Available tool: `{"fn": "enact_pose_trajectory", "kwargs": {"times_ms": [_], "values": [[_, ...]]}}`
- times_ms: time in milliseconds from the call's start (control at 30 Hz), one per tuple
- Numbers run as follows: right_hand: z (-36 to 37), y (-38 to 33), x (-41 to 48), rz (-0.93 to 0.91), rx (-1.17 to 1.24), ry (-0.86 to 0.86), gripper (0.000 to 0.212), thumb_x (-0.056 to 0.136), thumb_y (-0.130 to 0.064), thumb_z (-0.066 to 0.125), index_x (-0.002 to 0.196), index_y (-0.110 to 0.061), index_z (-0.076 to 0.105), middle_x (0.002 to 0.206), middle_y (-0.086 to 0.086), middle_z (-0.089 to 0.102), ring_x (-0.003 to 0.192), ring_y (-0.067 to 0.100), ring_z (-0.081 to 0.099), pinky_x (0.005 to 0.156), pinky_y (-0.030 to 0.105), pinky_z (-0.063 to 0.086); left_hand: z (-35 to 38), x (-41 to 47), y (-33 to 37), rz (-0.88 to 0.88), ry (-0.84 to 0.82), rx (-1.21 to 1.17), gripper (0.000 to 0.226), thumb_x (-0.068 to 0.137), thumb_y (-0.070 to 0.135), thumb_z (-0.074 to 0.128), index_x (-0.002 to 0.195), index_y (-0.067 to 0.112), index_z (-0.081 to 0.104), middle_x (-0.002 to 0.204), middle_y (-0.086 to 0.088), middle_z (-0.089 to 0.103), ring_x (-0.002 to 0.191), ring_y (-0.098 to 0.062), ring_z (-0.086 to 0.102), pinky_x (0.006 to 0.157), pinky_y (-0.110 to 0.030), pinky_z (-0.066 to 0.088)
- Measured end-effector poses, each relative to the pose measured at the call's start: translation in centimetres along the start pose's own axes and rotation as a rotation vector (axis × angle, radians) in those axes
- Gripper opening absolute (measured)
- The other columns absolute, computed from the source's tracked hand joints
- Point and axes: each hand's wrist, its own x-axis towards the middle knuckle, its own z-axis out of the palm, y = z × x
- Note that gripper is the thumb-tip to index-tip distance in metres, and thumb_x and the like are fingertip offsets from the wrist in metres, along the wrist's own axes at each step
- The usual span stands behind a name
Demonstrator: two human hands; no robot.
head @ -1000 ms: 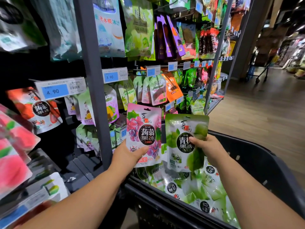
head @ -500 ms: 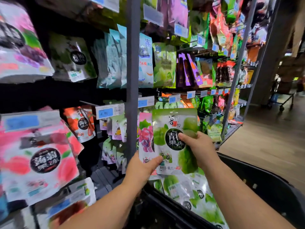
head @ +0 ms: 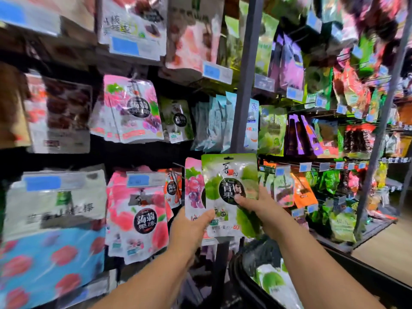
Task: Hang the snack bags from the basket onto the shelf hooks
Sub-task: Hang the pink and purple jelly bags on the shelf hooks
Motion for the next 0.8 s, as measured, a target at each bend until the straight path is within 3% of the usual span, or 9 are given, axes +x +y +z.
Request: {"fn": "enact_pose_trajectory", "kwargs": {"times_ms": [133,300,433,500,567,700,800], "values": [[2.3,-0.4,-0.4,0.060,0.025,-0.142,0.079,0.071,-0.016,0.088,0.131,-0.025,0.037,0.118,0.005,0.064,0.098,0.020,0.068,0.068,0.033,0.058,-2.1,-0.2,1.7,0.006,0.128,-0.042,0.028,0.079,0.023,0.081,0.102,0.028,0.067,0.099,0.005,0.074,0.094,-0.018,0.069,0.087,-0.037,0.054],[4.5,-1.2,-0.2,-0.014,0.061,-0.202,0.063,0.075,-0.007,0.083,0.123,-0.022,0.046,0.120,0.008,0.063,0.105,0.026,0.067,0.085,0.055,0.058,-4.1,0.6,3.6,0.031,0.191,0.011,0.024,0.075,0.032,0.084,0.093,0.030,0.069,0.091,0.009,0.075,0.090,-0.019,0.071,0.088,-0.045,0.056],[6.0,-1.8,1.0,-0.095,0.135,-0.158,0.082,0.060,-0.018,0.093,0.128,-0.021,0.047,0.121,0.008,0.067,0.106,0.027,0.069,0.084,0.054,0.058,-5.2,2.1,5.8,0.080,0.155,-0.004,0.026,0.072,0.030,0.086,0.093,0.026,0.072,0.089,0.006,0.077,0.088,-0.020,0.072,0.087,-0.046,0.057],[6.7,-2.2,1.7,-0.128,0.179,-0.132,0.080,0.060,-0.020,0.091,0.128,-0.021,0.049,0.119,0.007,0.069,0.104,0.027,0.070,0.082,0.051,0.059,-5.7,3.0,6.7,0.085,0.130,-0.018,0.031,0.068,0.031,0.087,0.094,0.022,0.073,0.085,0.003,0.077,0.083,-0.022,0.072,0.082,-0.042,0.057],[7.4,-2.8,2.4,-0.172,0.200,-0.119,0.064,0.072,-0.015,0.085,0.126,-0.018,0.051,0.116,0.008,0.071,0.098,0.023,0.072,0.073,0.041,0.060,-6.3,3.9,7.4,0.091,0.132,-0.027,0.026,0.070,0.027,0.088,0.089,0.020,0.071,0.079,0.003,0.075,0.076,-0.021,0.069,0.075,-0.038,0.054],[8.7,-4.0,3.5,-0.250,0.227,-0.122,0.040,0.082,-0.007,0.075,0.117,-0.014,0.058,0.106,0.009,0.074,0.083,0.015,0.074,0.061,0.032,0.058,-7.6,5.3,8.3,0.119,0.109,-0.032,0.028,0.072,0.024,0.087,0.094,0.016,0.072,0.086,-0.002,0.077,0.085,-0.026,0.073,0.082,-0.044,0.058],[9.3,-4.3,4.1,-0.281,0.245,-0.079,0.038,0.082,-0.009,0.077,0.113,-0.019,0.057,0.102,0.005,0.071,0.078,0.009,0.073,0.058,0.026,0.056,-8.4,6.3,8.6,0.136,0.084,-0.032,0.016,0.080,0.020,0.081,0.081,0.017,0.064,0.062,0.011,0.068,0.057,-0.007,0.065,0.056,-0.023,0.051]]}}
